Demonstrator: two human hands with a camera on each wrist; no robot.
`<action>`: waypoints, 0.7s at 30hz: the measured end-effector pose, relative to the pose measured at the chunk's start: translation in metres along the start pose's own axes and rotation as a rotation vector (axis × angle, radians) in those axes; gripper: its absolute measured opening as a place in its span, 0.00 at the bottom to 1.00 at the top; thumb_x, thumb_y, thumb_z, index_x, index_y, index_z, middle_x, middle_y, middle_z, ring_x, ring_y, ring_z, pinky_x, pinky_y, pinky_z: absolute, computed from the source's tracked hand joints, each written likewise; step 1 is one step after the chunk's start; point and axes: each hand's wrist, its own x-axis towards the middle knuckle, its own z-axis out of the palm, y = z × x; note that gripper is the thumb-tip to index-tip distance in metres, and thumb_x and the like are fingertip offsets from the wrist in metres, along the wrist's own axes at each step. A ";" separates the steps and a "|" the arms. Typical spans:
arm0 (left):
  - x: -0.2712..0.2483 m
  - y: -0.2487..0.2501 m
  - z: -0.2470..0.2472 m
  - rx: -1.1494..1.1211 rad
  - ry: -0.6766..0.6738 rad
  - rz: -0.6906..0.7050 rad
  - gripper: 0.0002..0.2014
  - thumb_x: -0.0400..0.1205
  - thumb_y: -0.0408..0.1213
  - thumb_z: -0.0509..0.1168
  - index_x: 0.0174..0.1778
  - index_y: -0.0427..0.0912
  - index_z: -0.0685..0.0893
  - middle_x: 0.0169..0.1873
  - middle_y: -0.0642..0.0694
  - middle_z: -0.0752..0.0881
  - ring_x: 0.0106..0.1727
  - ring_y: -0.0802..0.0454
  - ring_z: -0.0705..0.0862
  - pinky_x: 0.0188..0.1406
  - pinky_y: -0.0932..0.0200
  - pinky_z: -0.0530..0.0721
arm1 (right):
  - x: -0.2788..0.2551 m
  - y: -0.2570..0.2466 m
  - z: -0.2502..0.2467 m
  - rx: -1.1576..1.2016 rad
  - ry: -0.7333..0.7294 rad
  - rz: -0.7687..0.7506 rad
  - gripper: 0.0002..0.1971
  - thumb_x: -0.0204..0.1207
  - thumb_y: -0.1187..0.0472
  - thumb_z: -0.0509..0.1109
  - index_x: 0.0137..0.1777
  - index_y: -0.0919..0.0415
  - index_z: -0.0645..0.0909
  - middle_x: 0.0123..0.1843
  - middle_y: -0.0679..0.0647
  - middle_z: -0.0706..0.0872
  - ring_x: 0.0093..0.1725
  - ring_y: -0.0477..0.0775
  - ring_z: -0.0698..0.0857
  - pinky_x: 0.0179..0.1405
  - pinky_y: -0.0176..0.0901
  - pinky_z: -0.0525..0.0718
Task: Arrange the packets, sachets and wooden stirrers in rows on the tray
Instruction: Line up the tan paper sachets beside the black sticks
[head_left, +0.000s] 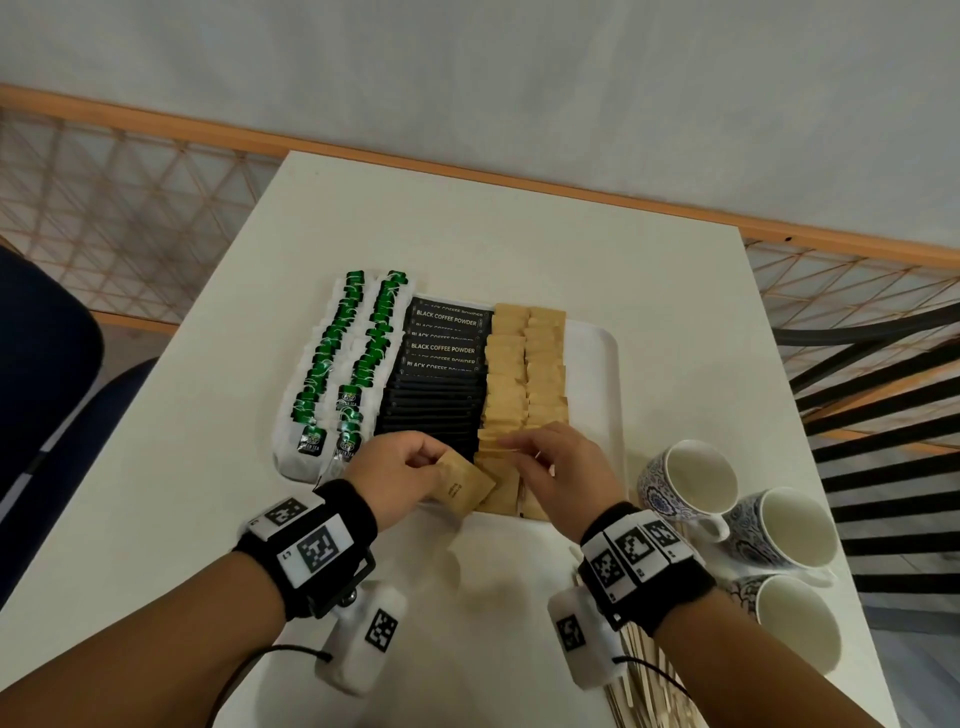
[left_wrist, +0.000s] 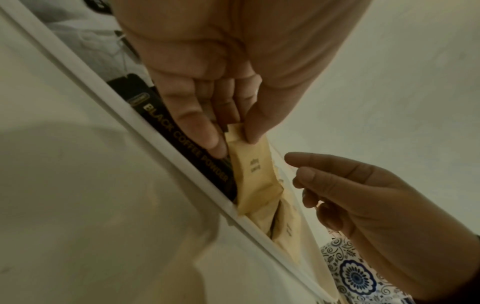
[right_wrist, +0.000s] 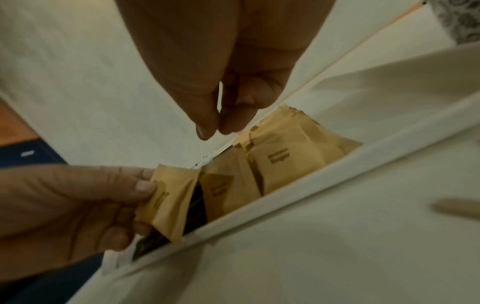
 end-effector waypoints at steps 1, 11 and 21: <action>0.000 0.001 0.000 -0.015 -0.021 -0.001 0.10 0.79 0.28 0.68 0.40 0.50 0.87 0.32 0.52 0.86 0.31 0.61 0.84 0.25 0.73 0.77 | -0.002 -0.002 -0.003 0.058 -0.025 0.029 0.09 0.78 0.59 0.70 0.55 0.46 0.87 0.42 0.36 0.82 0.39 0.35 0.80 0.41 0.21 0.74; 0.004 0.012 0.024 -0.222 -0.132 -0.047 0.13 0.74 0.21 0.71 0.46 0.44 0.85 0.39 0.41 0.86 0.35 0.49 0.86 0.36 0.57 0.88 | -0.018 0.004 -0.010 0.585 -0.093 0.350 0.13 0.72 0.69 0.74 0.48 0.49 0.85 0.34 0.50 0.87 0.34 0.46 0.85 0.32 0.36 0.83; 0.003 0.019 0.046 -0.201 -0.149 -0.069 0.03 0.79 0.32 0.70 0.47 0.42 0.84 0.39 0.40 0.86 0.38 0.46 0.86 0.41 0.50 0.88 | -0.033 0.010 -0.022 0.637 -0.009 0.319 0.10 0.71 0.73 0.74 0.43 0.57 0.86 0.35 0.49 0.89 0.34 0.43 0.85 0.34 0.33 0.81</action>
